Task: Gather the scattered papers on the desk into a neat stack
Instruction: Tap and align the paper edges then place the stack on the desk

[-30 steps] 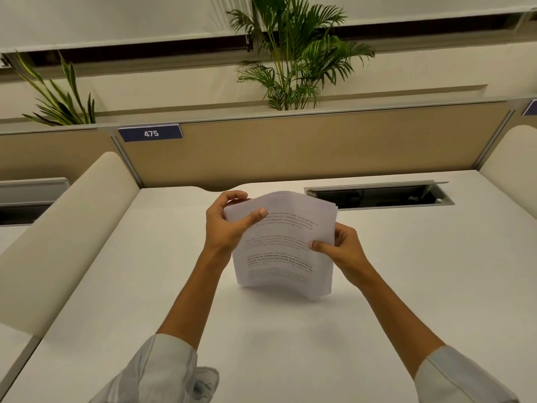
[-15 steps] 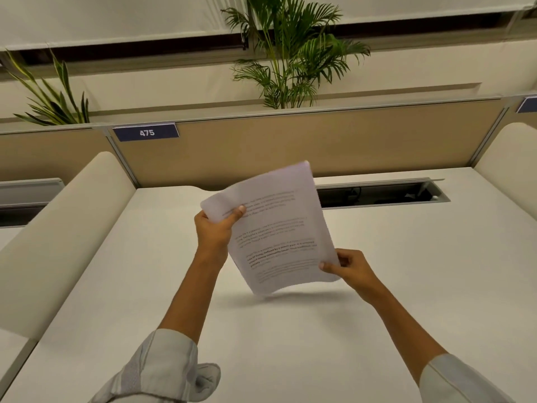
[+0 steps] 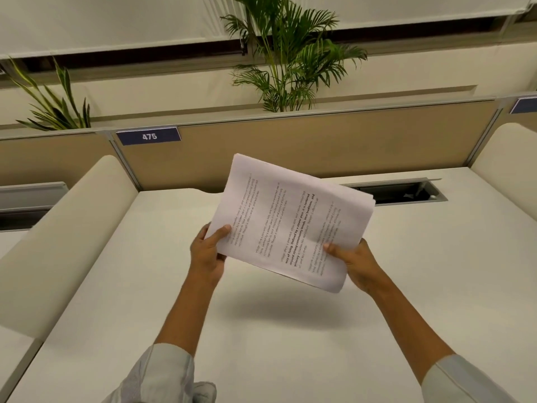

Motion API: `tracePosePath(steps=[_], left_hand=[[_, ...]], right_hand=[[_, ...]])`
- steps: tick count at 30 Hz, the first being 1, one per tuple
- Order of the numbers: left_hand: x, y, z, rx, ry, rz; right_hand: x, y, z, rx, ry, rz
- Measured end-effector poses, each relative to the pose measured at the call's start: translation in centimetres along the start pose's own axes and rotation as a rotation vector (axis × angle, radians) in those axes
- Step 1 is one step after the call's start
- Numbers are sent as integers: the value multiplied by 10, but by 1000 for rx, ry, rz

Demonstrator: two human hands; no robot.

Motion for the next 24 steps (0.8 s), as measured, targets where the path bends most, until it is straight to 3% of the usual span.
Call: tracePosePath(steps=[5, 7, 16, 24], left_hand=[[-14, 13, 31, 111, 604, -229], [-16, 13, 27, 136, 715, -258], [-85, -1, -49, -1, 698, -63], [-95, 2, -54, 25, 737, -52]], right_hand=[[-4, -2, -8, -49, -187, 35], [0, -3, -1, -53, -235, 17], [15, -17, 72, 57, -410, -59], [14, -12, 89, 108, -462, -46]])
Point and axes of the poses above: each hand's wrist, its own y-axis towards the middle knuckle, its own x-axis out of the palm, z = x × y, the point moved 3 cm from there along y, towards the middle knuckle, and after that the axes turned 11 degrees about -y, right-handed, at the moved point
